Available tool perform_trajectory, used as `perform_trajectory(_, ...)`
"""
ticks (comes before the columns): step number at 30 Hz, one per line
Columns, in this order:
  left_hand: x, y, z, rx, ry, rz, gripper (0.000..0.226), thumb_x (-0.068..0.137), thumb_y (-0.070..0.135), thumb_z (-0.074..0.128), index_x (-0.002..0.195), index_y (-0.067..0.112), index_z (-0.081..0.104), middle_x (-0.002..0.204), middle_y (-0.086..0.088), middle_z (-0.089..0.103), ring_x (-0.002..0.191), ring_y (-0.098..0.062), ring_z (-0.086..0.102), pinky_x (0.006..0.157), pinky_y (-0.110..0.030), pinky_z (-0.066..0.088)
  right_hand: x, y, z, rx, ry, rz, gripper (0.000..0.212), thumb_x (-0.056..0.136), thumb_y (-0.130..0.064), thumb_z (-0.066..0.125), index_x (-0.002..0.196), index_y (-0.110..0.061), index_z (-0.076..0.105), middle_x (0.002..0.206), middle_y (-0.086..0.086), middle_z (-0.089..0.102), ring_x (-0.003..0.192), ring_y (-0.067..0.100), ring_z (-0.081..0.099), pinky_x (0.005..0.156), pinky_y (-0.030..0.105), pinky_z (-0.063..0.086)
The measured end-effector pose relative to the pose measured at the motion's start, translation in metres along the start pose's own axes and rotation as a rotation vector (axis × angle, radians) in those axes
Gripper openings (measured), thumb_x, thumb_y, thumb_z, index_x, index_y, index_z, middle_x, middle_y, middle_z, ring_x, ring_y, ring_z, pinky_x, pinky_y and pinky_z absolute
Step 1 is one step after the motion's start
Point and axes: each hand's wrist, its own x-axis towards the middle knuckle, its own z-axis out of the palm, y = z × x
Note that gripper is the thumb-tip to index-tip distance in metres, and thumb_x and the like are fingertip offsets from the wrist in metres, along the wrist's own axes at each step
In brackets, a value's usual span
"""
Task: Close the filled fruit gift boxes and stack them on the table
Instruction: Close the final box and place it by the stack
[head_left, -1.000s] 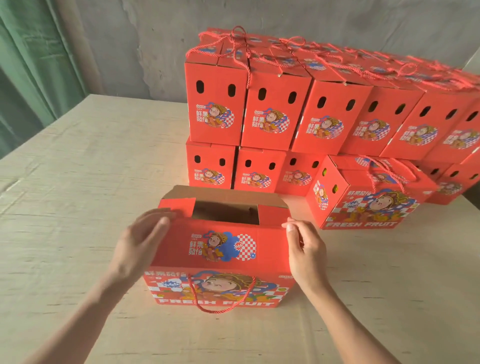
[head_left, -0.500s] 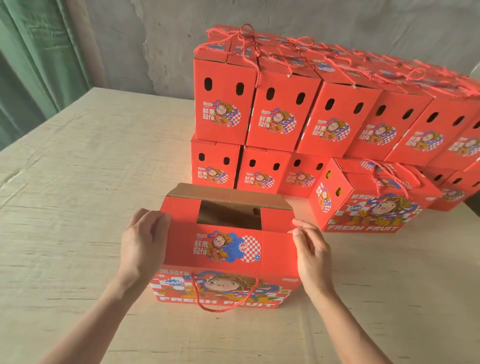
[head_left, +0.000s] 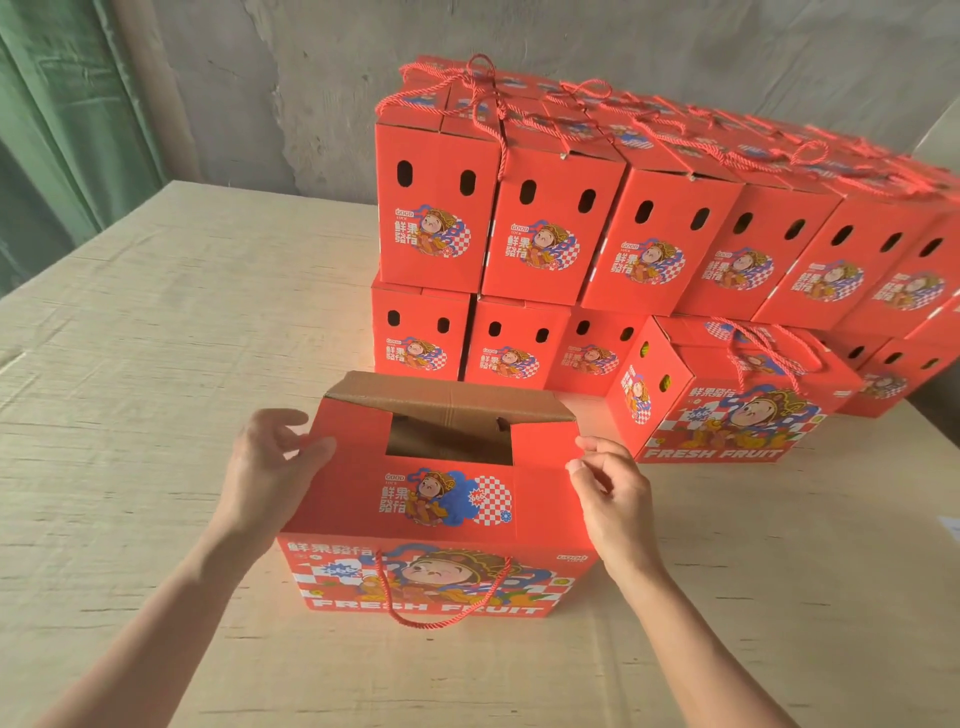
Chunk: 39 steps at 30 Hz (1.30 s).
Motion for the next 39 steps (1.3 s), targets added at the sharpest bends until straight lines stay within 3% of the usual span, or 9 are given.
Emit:
perform_trajectory(3,0.008,0.007,-0.002,-0.192,-0.158,-0.264,0.038,0.087,0.010,0.063,0.122,0.016,0.050,0.099,-0.002,0.058,0.079,-0.017,0.060,0.057,-0.030,0.046,-0.001,0.001,0.002,0.071,0.019,0.080,0.018,0.088,-0.003,0.061,0.100,-0.015,0.056,0.112,0.000,0.055,0.098,0.007,0.058,0.077,0.007,0.045)
perform_trajectory(8,0.008,0.010,0.004,-0.247,-0.269,-0.418,0.018,0.095,0.011,0.051,0.109,0.021,0.053,0.088,-0.008,0.068,0.069,-0.023,0.067,0.051,-0.030,0.049,0.005,-0.001,0.001,0.282,-0.126,0.374,0.049,0.092,-0.003,0.055,0.138,-0.016,0.043,0.126,-0.005,0.055,0.115,0.012,0.055,0.094,0.023,0.044)
perform_trajectory(14,0.009,0.013,0.005,-0.253,-0.262,-0.410,0.036,0.096,0.007,0.047,0.130,0.016,0.047,0.096,-0.006,0.066,0.076,-0.025,0.066,0.055,-0.032,0.050,0.038,-0.008,-0.023,0.247,-0.587,0.399,0.058,0.086,0.004,0.054,0.136,-0.025,0.047,0.118,-0.014,0.066,0.105,0.001,0.062,0.074,0.011,0.047)
perform_trajectory(21,0.010,0.009,0.006,-0.298,-0.262,-0.400,0.054,0.097,0.006,0.046,0.145,0.026,0.032,0.127,-0.008,0.055,0.081,-0.024,0.065,0.054,-0.033,0.052,0.050,-0.005,-0.024,0.264,-0.631,0.394,0.065,0.084,0.011,0.056,0.134,-0.025,0.037,0.123,-0.014,0.052,0.106,-0.001,0.053,0.066,0.006,0.046)
perform_trajectory(24,0.010,0.004,0.007,-0.312,-0.230,-0.299,0.068,0.095,0.003,0.048,0.148,0.035,0.020,0.148,0.001,0.035,0.093,-0.018,0.061,0.059,-0.035,0.053,0.049,0.000,-0.025,0.276,-0.611,0.356,0.053,0.083,0.010,0.058,0.119,-0.026,0.044,0.114,-0.016,0.055,0.097,-0.010,0.056,0.066,0.005,0.045)
perform_trajectory(28,0.008,-0.005,0.006,-0.167,-0.181,0.020,0.074,0.090,-0.004,0.052,0.140,0.046,0.029,0.145,0.002,0.038,0.128,-0.024,0.042,0.092,-0.051,0.047,0.045,0.004,-0.027,0.282,-0.600,0.272,0.051,0.083,0.008,0.060,0.118,-0.027,0.047,0.118,-0.017,0.055,0.110,-0.004,0.052,0.079,0.013,0.046)
perform_trajectory(32,0.005,-0.009,0.005,-0.024,-0.080,0.224,0.052,0.082,-0.005,0.062,0.111,0.037,0.052,0.113,0.019,0.054,0.113,-0.018,0.054,0.069,-0.019,0.045,0.037,0.007,-0.028,0.239,-0.536,0.197,0.039,0.082,0.002,0.066,0.108,-0.024,0.051,0.124,-0.012,0.053,0.118,0.008,0.048,0.096,0.019,0.041)
perform_trajectory(35,0.003,-0.009,0.005,0.001,-0.153,0.197,0.054,0.074,0.009,0.076,0.112,0.036,0.050,0.121,0.020,0.049,0.095,0.003,0.056,0.062,-0.015,0.040,0.035,0.005,-0.036,0.132,-0.652,0.183,0.052,0.076,-0.021,0.078,0.116,-0.031,0.047,0.136,-0.010,0.044,0.129,0.011,0.041,0.101,0.025,0.037)
perform_trajectory(39,0.001,-0.001,0.003,0.081,-0.236,0.131,0.115,0.040,0.066,0.080,0.137,0.024,0.034,0.133,0.014,0.040,0.105,-0.014,0.053,0.071,-0.024,0.047,0.050,-0.009,-0.041,0.036,-0.780,0.158,0.053,0.074,-0.058,0.068,0.117,-0.034,0.049,0.151,-0.016,0.018,0.140,0.005,0.017,0.116,0.036,0.017)
